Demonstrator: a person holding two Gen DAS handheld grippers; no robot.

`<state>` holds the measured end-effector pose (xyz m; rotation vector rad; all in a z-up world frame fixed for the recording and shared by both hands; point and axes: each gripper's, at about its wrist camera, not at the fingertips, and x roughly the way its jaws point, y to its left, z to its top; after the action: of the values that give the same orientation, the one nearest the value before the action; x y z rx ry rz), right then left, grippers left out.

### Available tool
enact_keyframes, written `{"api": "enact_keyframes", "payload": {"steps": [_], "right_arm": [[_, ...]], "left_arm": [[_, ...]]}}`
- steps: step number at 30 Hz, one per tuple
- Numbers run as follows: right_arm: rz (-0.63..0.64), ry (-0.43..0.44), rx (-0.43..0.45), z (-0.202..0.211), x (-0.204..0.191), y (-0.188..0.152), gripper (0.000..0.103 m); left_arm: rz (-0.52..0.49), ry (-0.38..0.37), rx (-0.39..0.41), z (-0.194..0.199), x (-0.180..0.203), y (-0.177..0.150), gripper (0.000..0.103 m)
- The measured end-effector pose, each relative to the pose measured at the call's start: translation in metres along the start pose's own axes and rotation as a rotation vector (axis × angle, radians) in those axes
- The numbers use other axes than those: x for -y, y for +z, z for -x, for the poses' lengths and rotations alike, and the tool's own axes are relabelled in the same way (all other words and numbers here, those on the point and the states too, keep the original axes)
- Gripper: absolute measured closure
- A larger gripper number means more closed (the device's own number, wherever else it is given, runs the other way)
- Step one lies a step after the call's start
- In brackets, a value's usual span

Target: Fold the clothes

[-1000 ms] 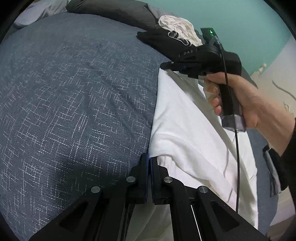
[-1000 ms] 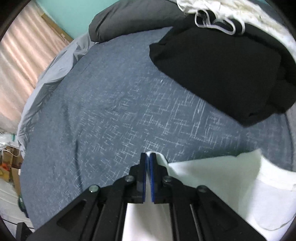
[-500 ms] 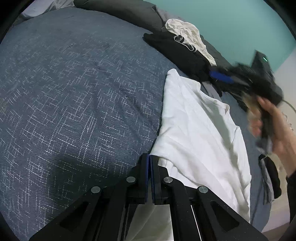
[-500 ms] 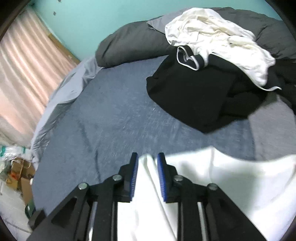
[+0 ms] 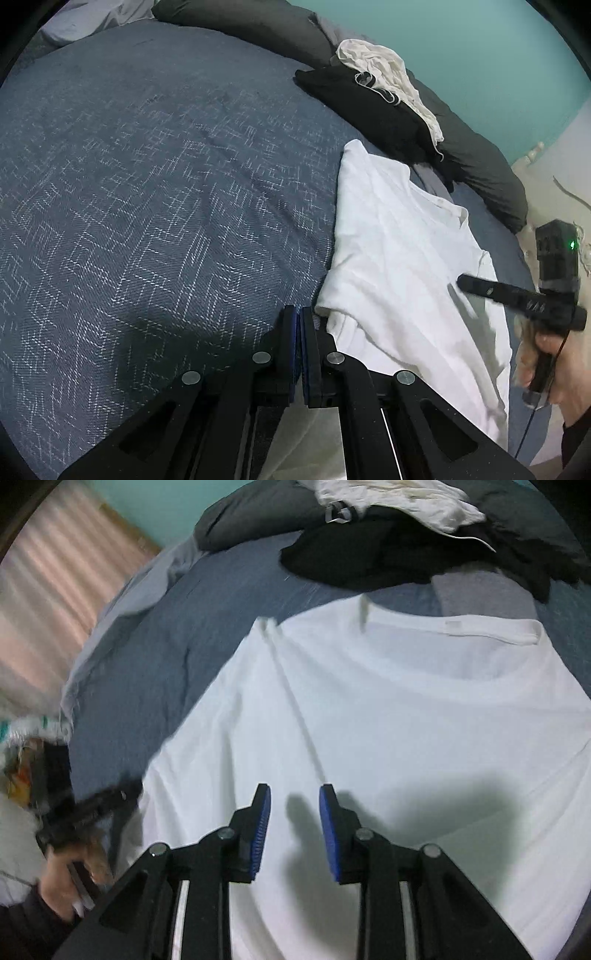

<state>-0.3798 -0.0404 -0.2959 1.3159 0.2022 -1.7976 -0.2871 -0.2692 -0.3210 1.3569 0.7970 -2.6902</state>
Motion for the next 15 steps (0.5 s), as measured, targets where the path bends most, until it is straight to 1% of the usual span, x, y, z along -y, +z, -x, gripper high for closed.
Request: {"api": "enact_keyframes", "payload": {"steps": [2,4,5,6,8,9,12,15], "right_arm": [[0.045,-0.051,-0.018,-0.007,-0.008,-0.006,0.076],[0.060,-0.073,-0.022,-0.011,-0.009,-0.008,0.077],[0.067,-0.084,-0.024,-0.013,-0.009,-0.009,0.083],[0.072,-0.096,-0.027,-0.014,-0.008,-0.009,0.092],[0.083,-0.117,-0.025,-0.014,-0.006,-0.009,0.099],[0.083,-0.118,-0.020,-0.013,-0.004,-0.009,0.101],[0.060,-0.124,0.020,-0.003,0.003,-0.007,0.103],[0.006,-0.127,0.065,0.009,0.017,-0.004,0.103]], "left_arm": [[-0.002,0.001,0.001,0.000,0.001,0.001,0.101],[-0.001,-0.001,-0.001,-0.002,0.001,0.002,0.102],[-0.001,-0.001,-0.001,-0.004,0.002,0.002,0.101],[-0.001,-0.001,-0.002,-0.007,0.002,0.004,0.101],[0.000,-0.002,-0.004,-0.005,0.001,0.003,0.101],[0.001,-0.003,-0.004,-0.004,0.001,0.002,0.101],[0.003,-0.002,-0.004,-0.003,0.000,0.002,0.102],[0.003,0.000,-0.004,-0.003,0.000,0.002,0.101]]}}
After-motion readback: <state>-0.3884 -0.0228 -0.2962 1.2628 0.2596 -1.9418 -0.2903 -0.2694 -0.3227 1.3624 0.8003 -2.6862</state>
